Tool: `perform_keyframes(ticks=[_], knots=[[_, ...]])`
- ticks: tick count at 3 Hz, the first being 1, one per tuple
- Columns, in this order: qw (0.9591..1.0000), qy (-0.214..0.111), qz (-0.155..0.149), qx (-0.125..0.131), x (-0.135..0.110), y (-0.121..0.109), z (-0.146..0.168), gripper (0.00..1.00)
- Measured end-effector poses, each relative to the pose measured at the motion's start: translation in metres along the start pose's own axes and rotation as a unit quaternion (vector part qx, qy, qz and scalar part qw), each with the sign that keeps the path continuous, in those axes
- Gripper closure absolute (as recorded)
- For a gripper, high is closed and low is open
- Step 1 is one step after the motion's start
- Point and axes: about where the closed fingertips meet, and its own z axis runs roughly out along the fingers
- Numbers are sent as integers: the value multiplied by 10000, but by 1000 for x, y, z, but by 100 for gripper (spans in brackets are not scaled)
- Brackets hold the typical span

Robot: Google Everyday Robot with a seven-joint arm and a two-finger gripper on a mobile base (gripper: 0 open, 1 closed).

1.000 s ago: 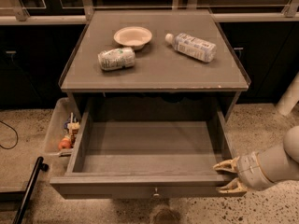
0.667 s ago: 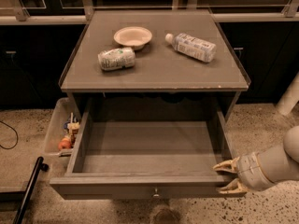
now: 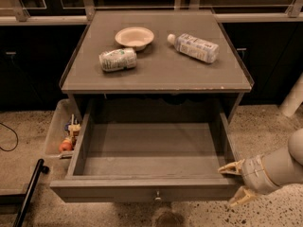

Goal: Open top drawer

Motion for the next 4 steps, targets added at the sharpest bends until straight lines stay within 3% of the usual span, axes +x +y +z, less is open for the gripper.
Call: perform_keyframes(ticks=[1, 2, 4], knots=[[9998, -81, -153, -65, -13, -7, 1, 0], [9985, -92, -527, -77, -45, -29, -11, 0], [9932, 46, -1165, 8, -107, -94, -77, 0]])
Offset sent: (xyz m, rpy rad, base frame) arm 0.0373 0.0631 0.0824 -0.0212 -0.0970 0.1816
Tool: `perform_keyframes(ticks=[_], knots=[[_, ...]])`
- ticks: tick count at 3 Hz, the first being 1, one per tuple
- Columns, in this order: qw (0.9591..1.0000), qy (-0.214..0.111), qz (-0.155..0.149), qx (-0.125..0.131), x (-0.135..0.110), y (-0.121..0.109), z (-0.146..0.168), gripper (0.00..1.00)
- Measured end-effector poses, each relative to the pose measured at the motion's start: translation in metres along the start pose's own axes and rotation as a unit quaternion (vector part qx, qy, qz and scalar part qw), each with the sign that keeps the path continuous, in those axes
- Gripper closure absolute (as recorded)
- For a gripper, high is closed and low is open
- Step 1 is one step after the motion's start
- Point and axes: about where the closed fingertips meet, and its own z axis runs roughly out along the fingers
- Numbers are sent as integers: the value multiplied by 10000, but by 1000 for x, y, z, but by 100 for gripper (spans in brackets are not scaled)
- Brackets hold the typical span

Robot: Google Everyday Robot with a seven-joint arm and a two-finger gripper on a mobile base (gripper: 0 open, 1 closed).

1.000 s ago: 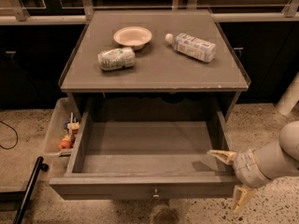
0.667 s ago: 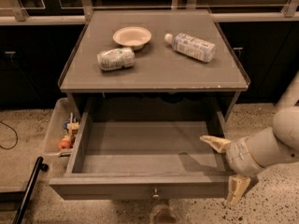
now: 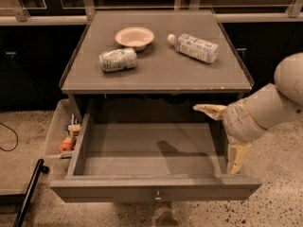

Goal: Open top drawer

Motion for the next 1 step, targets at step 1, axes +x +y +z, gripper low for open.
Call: perform_keyframes(ticks=[1], knots=[[10000, 0, -29, 33, -1, -4, -4, 0]])
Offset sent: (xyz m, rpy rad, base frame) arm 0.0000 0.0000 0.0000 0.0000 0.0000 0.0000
